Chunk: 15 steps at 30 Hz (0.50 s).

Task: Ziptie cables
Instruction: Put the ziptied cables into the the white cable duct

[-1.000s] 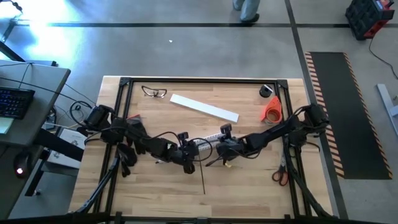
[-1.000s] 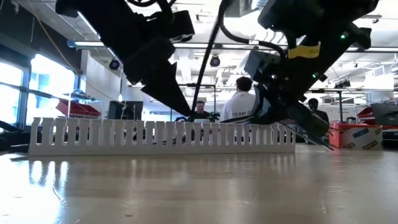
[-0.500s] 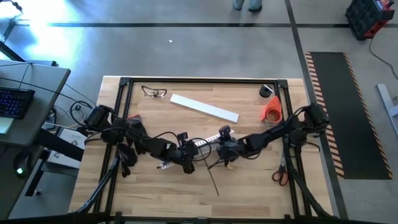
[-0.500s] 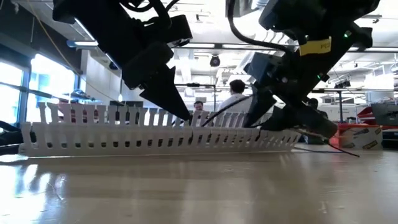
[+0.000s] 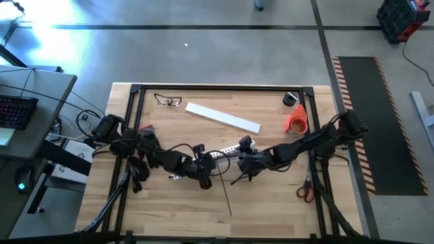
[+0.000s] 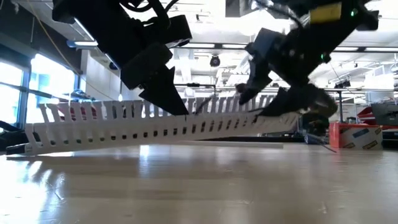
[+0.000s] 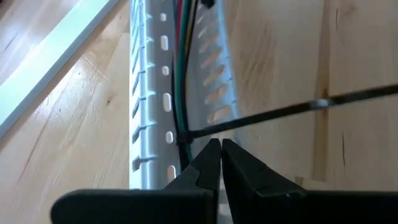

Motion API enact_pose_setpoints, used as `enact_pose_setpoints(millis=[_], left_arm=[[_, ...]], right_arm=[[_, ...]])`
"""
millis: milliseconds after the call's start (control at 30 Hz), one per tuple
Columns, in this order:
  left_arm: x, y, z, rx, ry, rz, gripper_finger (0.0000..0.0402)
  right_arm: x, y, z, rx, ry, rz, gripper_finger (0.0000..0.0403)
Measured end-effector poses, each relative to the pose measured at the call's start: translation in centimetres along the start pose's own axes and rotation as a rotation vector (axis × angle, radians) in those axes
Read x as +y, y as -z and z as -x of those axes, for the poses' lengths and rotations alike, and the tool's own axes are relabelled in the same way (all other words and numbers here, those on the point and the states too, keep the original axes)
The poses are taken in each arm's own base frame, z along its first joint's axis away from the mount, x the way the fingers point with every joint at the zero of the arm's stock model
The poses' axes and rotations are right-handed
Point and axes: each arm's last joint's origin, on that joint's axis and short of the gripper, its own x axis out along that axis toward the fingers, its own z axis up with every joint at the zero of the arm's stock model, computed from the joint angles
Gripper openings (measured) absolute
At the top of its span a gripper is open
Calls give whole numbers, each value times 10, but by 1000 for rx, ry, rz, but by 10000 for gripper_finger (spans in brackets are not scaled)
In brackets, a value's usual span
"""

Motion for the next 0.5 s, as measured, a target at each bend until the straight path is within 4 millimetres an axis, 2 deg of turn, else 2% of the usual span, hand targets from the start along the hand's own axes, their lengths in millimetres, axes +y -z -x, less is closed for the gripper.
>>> enact_pose_setpoints(millis=[133, 500], left_arm=[[0, 0, 0, 0, 0, 0, 0], [-1, 0, 0, 4, 25, 1, 0]], right_arm=[[-8, -1, 8, -75, -64, -68, 241], [-13, 4, 3, -138, -244, -210, 241]])
